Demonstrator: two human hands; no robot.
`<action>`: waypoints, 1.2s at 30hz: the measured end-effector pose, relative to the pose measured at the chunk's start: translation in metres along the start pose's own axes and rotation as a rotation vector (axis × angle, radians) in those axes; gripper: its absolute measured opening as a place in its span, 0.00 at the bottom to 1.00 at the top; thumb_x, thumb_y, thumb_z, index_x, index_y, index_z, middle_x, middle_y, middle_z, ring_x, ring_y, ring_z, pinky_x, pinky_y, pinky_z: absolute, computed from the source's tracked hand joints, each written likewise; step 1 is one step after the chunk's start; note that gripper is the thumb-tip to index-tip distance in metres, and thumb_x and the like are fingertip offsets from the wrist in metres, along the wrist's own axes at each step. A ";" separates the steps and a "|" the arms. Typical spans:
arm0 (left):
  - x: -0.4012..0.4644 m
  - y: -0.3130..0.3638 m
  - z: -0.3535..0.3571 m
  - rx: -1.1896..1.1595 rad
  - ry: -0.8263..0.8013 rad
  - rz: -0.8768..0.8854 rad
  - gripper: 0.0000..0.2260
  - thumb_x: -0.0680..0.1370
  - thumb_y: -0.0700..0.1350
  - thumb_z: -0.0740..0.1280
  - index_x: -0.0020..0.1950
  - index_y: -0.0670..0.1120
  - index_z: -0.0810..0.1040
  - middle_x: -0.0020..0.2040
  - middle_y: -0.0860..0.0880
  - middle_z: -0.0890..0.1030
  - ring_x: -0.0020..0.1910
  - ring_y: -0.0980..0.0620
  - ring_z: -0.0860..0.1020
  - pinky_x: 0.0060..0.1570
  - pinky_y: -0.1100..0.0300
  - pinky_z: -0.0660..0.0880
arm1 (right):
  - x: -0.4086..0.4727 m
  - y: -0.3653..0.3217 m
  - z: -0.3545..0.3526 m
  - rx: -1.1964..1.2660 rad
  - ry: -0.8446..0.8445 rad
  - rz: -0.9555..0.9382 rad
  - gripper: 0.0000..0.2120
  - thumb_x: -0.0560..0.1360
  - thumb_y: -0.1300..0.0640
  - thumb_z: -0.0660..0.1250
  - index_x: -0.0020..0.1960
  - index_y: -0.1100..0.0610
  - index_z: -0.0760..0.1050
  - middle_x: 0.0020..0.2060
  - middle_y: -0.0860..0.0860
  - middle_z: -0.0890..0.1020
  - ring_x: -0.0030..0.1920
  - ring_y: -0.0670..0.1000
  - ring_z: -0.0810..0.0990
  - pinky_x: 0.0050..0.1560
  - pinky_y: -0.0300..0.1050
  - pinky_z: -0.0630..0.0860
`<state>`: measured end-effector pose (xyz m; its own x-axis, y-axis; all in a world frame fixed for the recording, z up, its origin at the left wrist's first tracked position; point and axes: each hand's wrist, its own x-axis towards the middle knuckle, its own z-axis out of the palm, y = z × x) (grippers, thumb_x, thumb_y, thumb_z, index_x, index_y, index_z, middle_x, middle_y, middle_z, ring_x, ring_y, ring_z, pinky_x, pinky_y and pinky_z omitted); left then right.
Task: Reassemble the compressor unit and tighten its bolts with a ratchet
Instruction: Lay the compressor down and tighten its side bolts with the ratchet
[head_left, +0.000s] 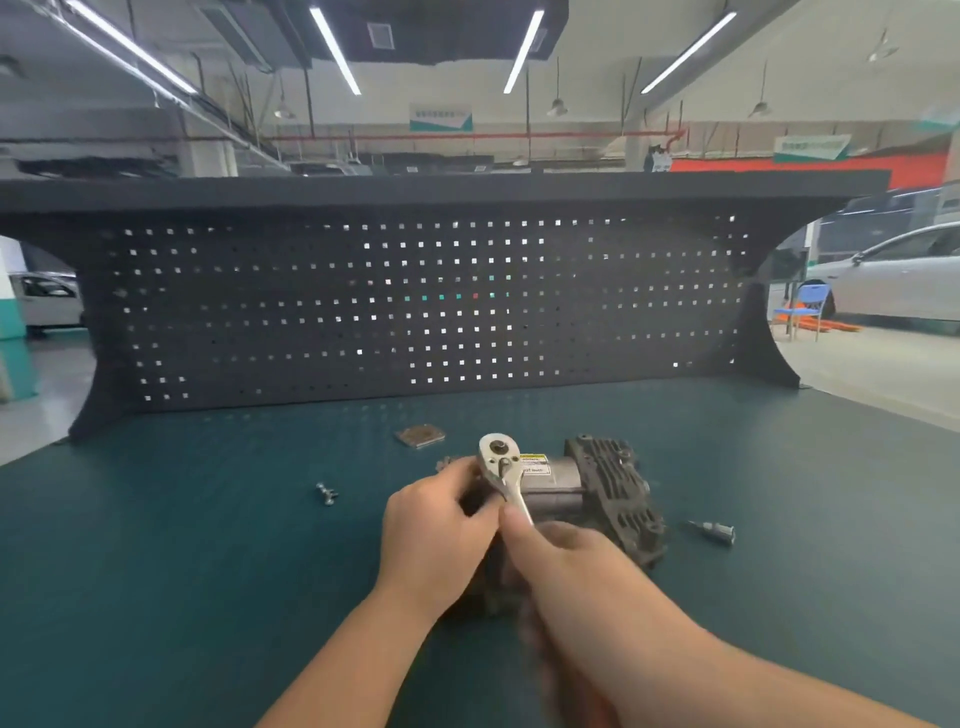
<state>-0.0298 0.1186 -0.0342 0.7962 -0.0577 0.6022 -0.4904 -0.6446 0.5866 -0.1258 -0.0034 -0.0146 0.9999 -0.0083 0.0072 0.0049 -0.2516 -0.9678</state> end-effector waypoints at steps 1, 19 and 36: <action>-0.003 0.003 -0.004 -0.037 -0.001 0.038 0.14 0.71 0.59 0.69 0.55 0.57 0.81 0.44 0.60 0.84 0.46 0.60 0.81 0.48 0.59 0.78 | -0.005 -0.006 -0.011 0.015 0.007 -0.011 0.23 0.74 0.33 0.58 0.32 0.48 0.77 0.22 0.49 0.75 0.20 0.51 0.73 0.26 0.40 0.73; -0.006 0.014 -0.005 0.111 0.103 0.032 0.07 0.73 0.54 0.69 0.41 0.52 0.78 0.38 0.55 0.82 0.40 0.53 0.79 0.42 0.57 0.75 | -0.005 -0.021 -0.033 -0.036 -0.103 0.145 0.27 0.77 0.35 0.57 0.26 0.51 0.66 0.19 0.52 0.66 0.16 0.51 0.62 0.21 0.36 0.65; -0.007 0.014 -0.005 0.096 0.130 0.068 0.06 0.74 0.53 0.69 0.40 0.52 0.78 0.36 0.56 0.82 0.38 0.54 0.77 0.37 0.61 0.67 | -0.007 -0.020 -0.031 -0.102 -0.080 0.114 0.26 0.76 0.36 0.57 0.25 0.50 0.66 0.19 0.52 0.66 0.15 0.51 0.62 0.20 0.35 0.64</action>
<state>-0.0434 0.1138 -0.0278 0.7067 -0.0087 0.7074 -0.5003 -0.7131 0.4911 -0.1336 -0.0283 0.0122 0.9916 0.0338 -0.1252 -0.1055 -0.3505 -0.9306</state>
